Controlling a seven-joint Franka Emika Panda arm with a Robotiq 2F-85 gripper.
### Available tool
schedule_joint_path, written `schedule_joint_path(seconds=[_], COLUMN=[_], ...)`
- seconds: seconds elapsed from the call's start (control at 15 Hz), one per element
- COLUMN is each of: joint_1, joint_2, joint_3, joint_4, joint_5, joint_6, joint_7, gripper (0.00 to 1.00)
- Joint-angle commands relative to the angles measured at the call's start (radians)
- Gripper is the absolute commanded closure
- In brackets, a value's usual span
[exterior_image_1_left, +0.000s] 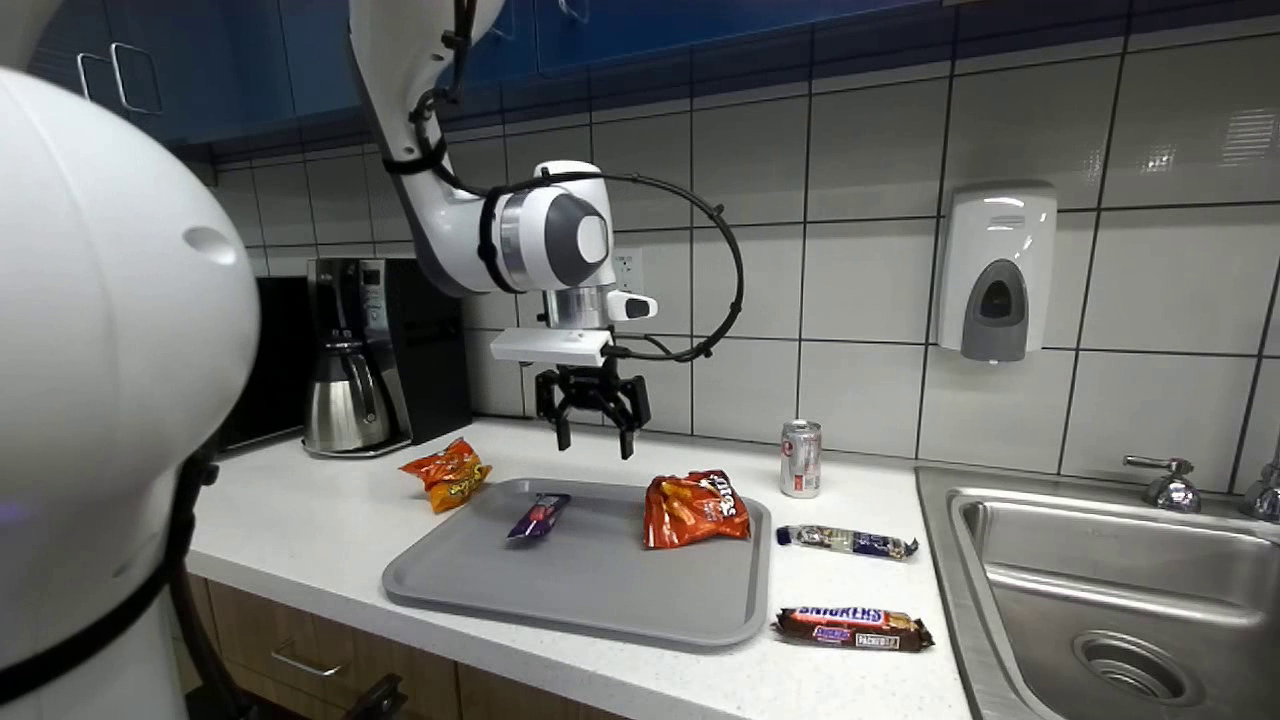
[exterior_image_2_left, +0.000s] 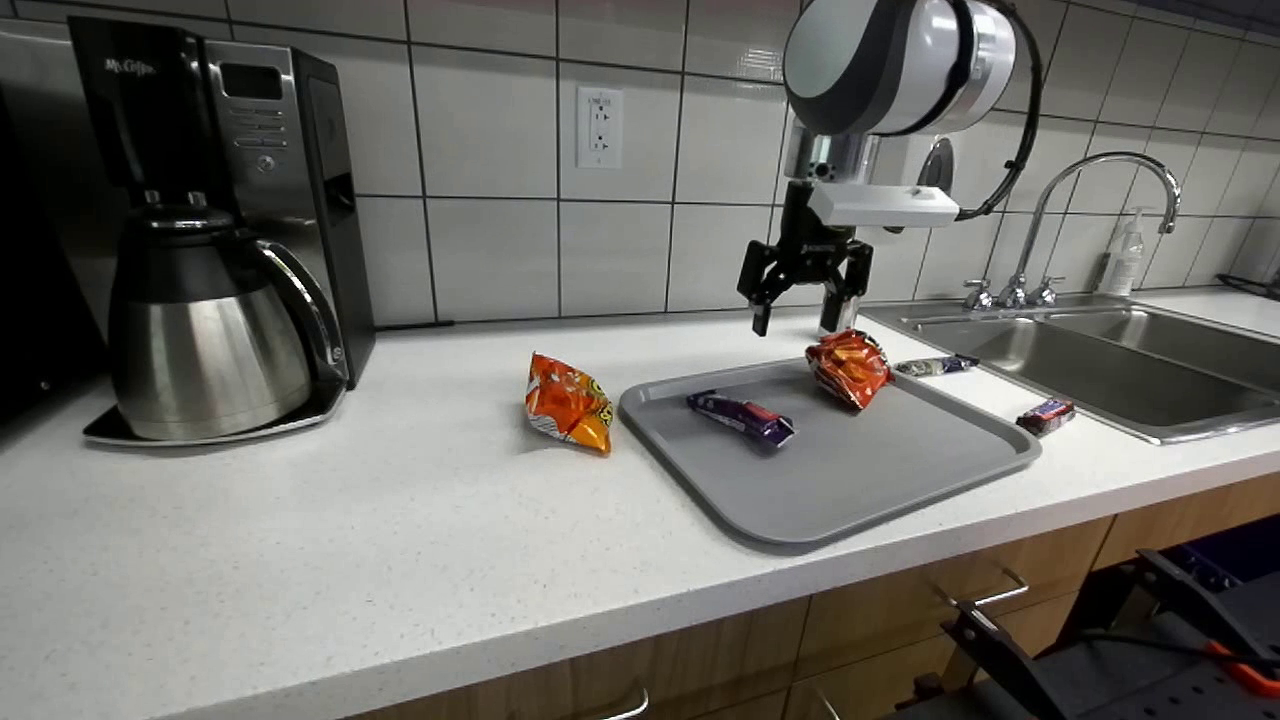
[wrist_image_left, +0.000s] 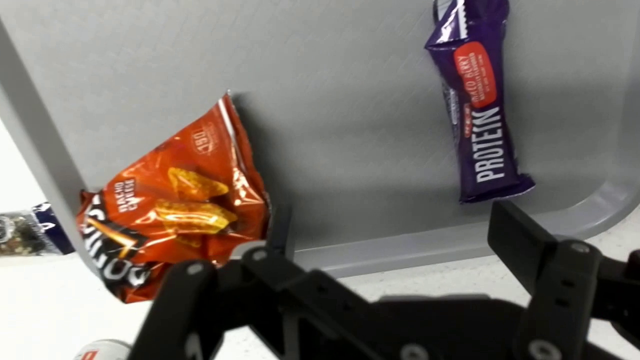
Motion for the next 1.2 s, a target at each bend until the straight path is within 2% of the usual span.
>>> schedule_joint_path(seconds=[0.0, 0.53, 1.13], joint_1=[-0.045, -0.121, -0.165], joint_2=[-0.049, -0.064, -0.037], joint_3=[-0.026, -0.086, -0.131], joint_4=[-0.022, -0.01, 0.021], joint_5=[-0.008, -0.001, 0.02], joint_6=[-0.014, -0.028, -0.037], joint_7=[0.029, 0.022, 0.092], gripper=[0.0, 0.0, 0.0])
